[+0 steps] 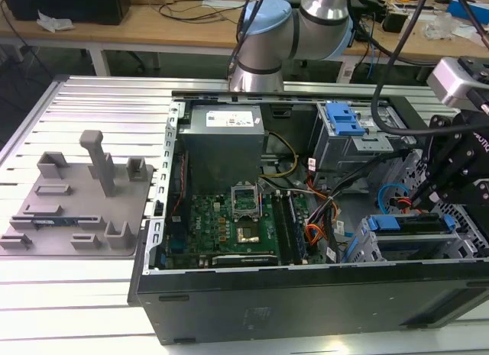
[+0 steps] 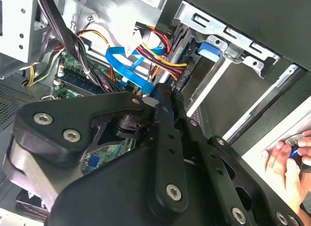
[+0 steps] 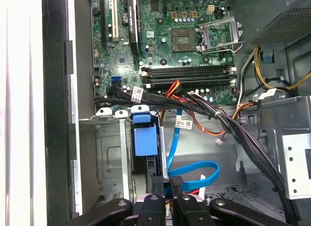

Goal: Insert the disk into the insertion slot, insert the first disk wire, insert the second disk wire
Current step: 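Insert the second disk wire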

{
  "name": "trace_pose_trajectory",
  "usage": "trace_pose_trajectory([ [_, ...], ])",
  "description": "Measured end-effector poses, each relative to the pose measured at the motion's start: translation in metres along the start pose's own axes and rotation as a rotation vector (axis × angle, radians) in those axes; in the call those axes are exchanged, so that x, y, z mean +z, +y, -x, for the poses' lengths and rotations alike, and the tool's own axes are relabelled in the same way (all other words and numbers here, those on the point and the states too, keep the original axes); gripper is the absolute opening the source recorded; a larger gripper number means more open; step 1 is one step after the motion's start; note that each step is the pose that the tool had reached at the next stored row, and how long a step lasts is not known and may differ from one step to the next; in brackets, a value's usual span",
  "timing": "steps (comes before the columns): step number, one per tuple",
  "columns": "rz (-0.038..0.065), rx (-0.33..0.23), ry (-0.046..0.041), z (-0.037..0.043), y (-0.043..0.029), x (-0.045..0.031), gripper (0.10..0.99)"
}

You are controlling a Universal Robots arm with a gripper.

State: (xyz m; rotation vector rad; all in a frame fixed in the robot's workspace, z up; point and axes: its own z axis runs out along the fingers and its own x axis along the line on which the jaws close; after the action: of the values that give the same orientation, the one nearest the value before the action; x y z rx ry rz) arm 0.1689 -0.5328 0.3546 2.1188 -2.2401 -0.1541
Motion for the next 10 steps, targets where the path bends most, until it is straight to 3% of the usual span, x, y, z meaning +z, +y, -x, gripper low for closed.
trace_pose_trajectory([
  [10,0.000,0.000,-0.0001,-0.0011,-0.0003,0.0020,0.161],
])
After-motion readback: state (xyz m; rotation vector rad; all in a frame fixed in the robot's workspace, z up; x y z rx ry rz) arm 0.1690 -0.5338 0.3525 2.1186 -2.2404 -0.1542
